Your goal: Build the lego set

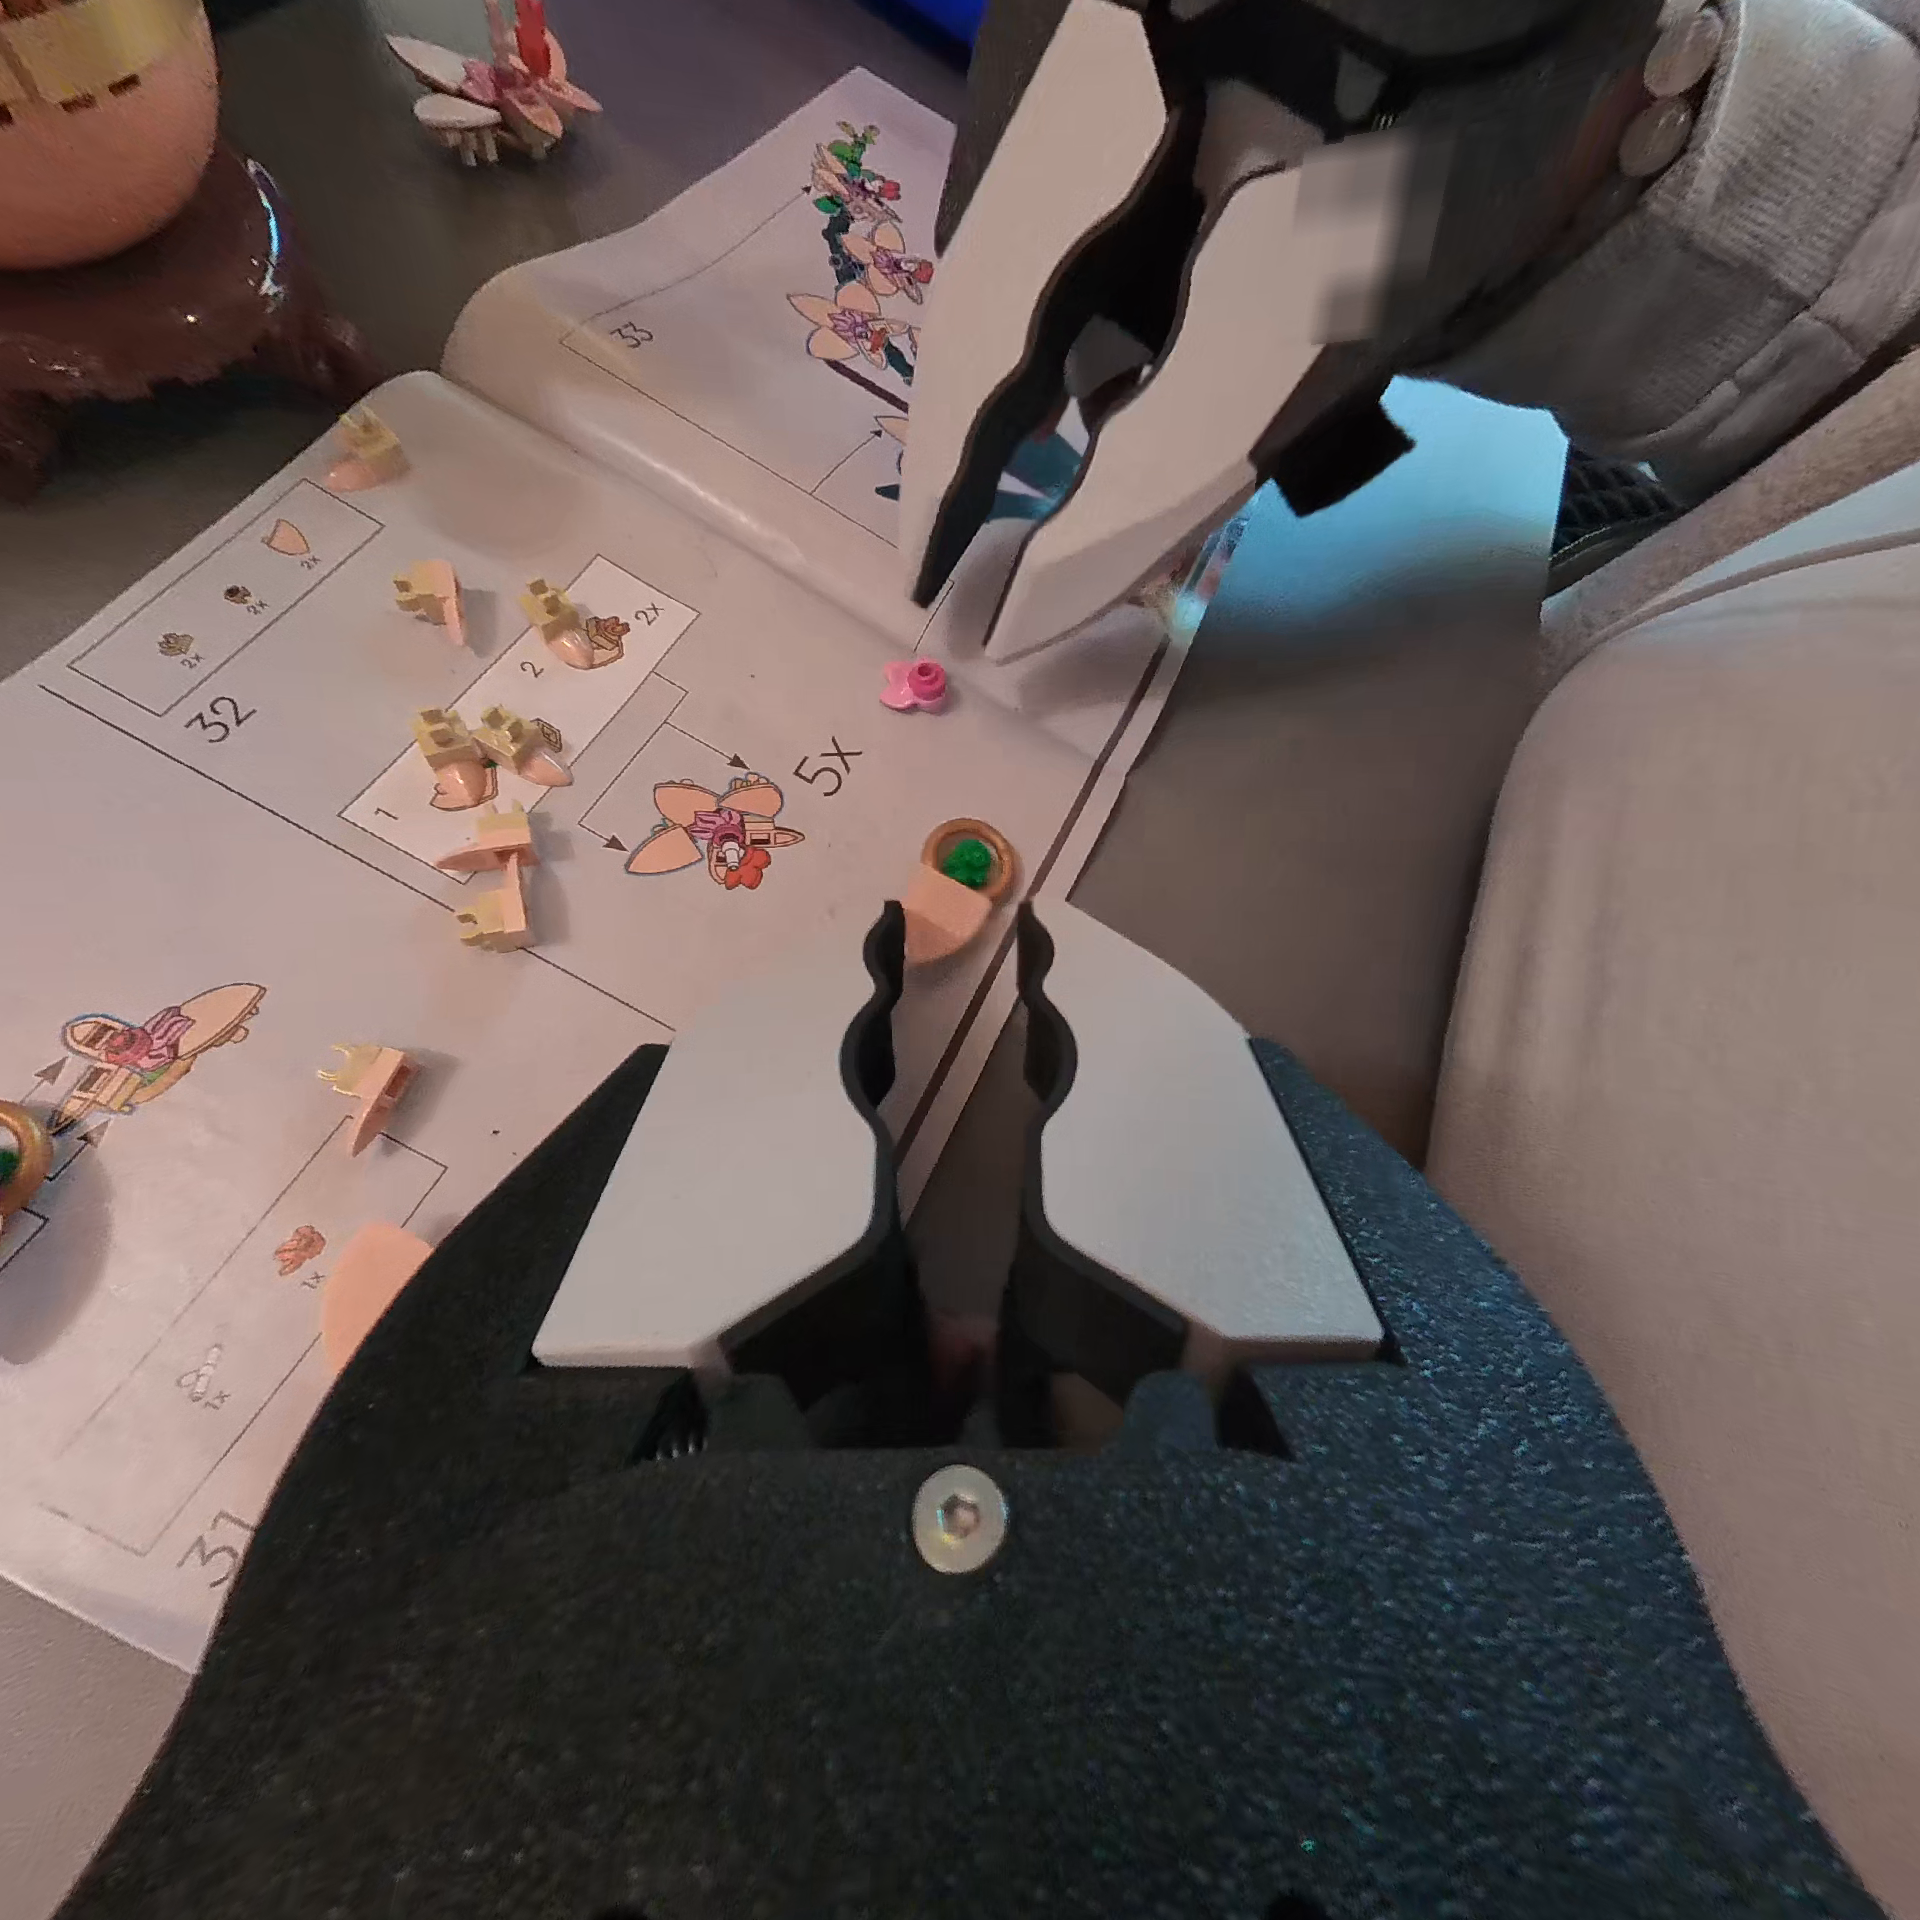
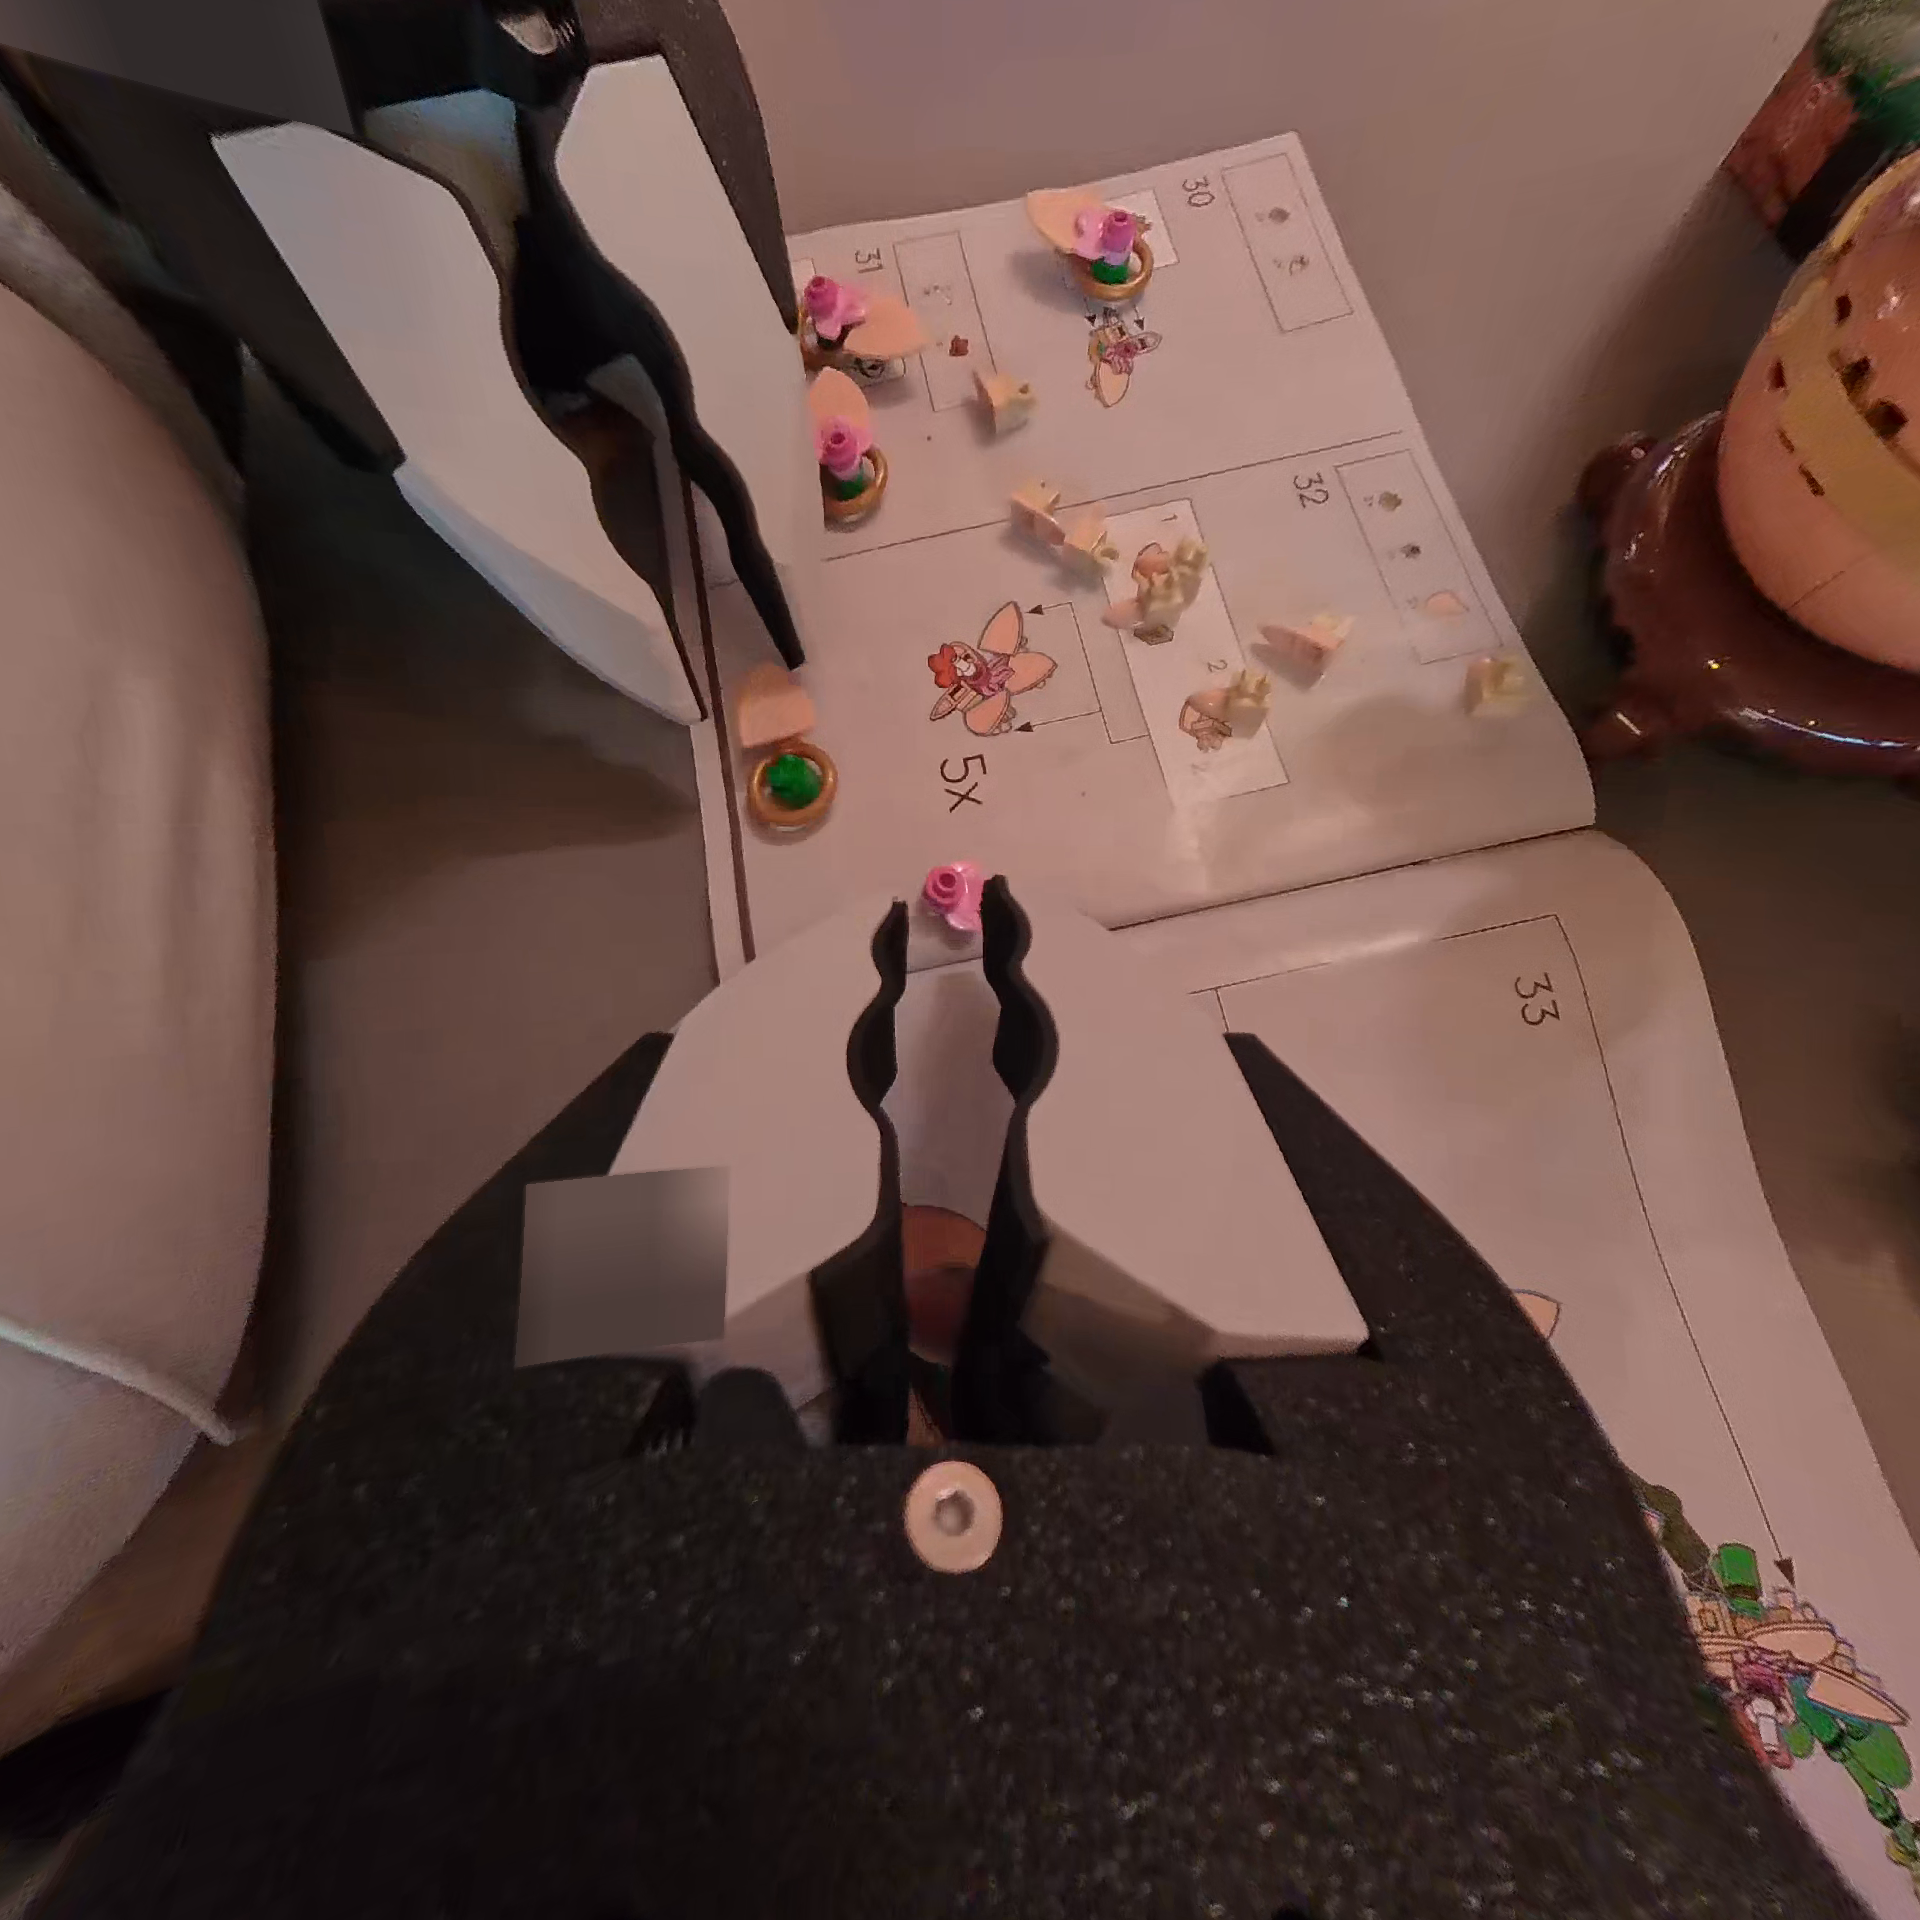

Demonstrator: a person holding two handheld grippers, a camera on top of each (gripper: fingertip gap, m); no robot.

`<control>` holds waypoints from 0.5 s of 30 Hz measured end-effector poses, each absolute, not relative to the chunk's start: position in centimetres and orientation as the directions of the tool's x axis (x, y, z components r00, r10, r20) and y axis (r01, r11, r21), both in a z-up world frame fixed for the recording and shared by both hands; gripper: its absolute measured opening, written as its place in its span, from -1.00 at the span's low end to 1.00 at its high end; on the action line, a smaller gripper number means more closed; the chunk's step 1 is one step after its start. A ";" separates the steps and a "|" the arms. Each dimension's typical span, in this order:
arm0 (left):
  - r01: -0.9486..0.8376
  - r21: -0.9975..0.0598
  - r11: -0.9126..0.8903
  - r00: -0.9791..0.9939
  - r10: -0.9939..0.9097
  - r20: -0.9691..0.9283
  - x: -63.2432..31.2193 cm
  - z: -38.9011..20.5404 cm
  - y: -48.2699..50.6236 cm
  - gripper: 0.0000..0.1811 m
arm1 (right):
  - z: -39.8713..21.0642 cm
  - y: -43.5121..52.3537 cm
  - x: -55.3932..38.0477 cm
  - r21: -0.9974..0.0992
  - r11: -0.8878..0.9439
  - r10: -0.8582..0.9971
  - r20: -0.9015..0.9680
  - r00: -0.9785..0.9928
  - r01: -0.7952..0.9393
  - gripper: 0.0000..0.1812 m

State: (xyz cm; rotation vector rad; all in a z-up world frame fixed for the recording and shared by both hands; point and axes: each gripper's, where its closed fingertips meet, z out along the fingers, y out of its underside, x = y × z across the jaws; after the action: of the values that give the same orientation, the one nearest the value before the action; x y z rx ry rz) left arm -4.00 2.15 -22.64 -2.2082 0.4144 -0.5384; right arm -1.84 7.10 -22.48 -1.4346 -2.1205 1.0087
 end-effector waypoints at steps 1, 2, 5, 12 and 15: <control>-0.112 -0.776 -0.621 0.854 -0.460 0.244 -4.0 -22.6 2.1 -0.77 | -22.8 7.0 -2.0 -0.731 0.234 0.915 -0.058 -0.400 0.642 -0.83; -0.110 -0.777 -0.620 0.853 -0.460 0.246 -4.0 -22.6 2.1 -0.77 | -23.1 7.0 -2.0 -0.716 0.243 0.918 -0.047 -0.393 0.654 -0.83; -0.106 -0.783 -0.613 0.852 -0.462 0.247 -4.1 -22.4 2.1 -0.76 | -23.8 6.7 -2.3 -0.687 0.214 0.931 -0.072 -0.358 0.695 -0.84; -0.152 -0.789 -0.595 0.856 -0.479 0.196 -4.6 -22.4 1.8 -0.74 | -23.0 6.3 -2.4 -0.721 0.322 0.884 -0.003 -0.467 0.614 -0.92; -0.086 -0.827 -0.556 0.832 -0.497 0.247 -4.5 -20.6 1.9 -0.78 | -20.4 5.4 -2.8 -0.783 0.477 0.770 0.154 -0.619 0.399 -0.92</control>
State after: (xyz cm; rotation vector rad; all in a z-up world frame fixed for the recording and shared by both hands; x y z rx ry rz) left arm -4.54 1.90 -20.61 -2.1131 0.4254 -0.5812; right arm -2.75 5.42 -20.37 -0.9676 -2.2327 0.9979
